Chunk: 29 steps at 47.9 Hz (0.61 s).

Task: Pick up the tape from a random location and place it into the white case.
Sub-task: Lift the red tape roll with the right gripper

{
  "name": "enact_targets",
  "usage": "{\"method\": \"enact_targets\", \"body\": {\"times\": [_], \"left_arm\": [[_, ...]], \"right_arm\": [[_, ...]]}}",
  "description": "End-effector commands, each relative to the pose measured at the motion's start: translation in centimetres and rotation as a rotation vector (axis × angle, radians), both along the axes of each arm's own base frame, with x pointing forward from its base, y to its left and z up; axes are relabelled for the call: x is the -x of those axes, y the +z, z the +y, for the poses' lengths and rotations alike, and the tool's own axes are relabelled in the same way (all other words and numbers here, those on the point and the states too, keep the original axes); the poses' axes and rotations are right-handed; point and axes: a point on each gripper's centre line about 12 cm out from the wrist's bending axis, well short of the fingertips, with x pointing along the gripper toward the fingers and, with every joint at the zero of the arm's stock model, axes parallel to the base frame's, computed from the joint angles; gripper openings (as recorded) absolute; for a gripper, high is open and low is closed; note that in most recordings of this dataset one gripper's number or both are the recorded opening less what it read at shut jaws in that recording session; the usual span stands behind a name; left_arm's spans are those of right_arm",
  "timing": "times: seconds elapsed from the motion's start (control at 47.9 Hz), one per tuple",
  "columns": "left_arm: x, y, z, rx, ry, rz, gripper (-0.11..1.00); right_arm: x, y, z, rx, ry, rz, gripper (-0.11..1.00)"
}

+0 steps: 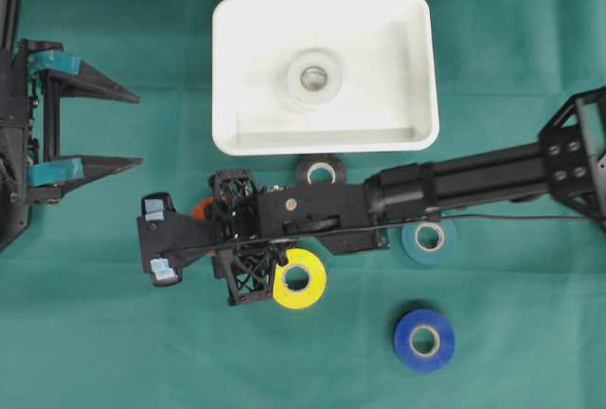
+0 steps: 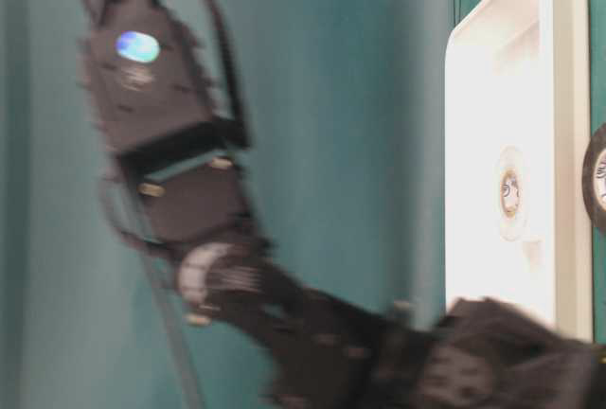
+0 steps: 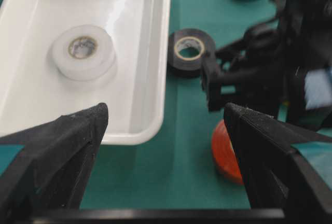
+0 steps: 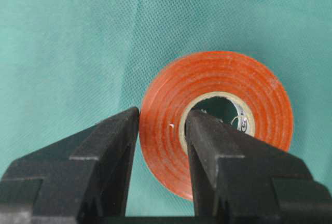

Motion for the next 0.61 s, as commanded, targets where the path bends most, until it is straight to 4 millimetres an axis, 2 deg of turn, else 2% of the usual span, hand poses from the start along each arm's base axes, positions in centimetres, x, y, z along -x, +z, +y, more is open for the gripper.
{"method": "enact_targets", "body": {"times": [0.0, 0.355, 0.584], "left_arm": [[-0.2, 0.4, 0.0, 0.002, -0.001, -0.011, 0.97], [-0.2, 0.4, 0.0, 0.003, 0.000, -0.011, 0.97], [-0.2, 0.4, 0.0, 0.002, -0.001, -0.011, 0.97]], "right_arm": [[0.2, 5.6, 0.2, -0.011, 0.003, -0.093, 0.31], [2.3, 12.7, 0.0, -0.014, 0.005, -0.159, 0.31], [3.5, 15.5, -0.2, -0.010, 0.010, -0.167, 0.31]]}}
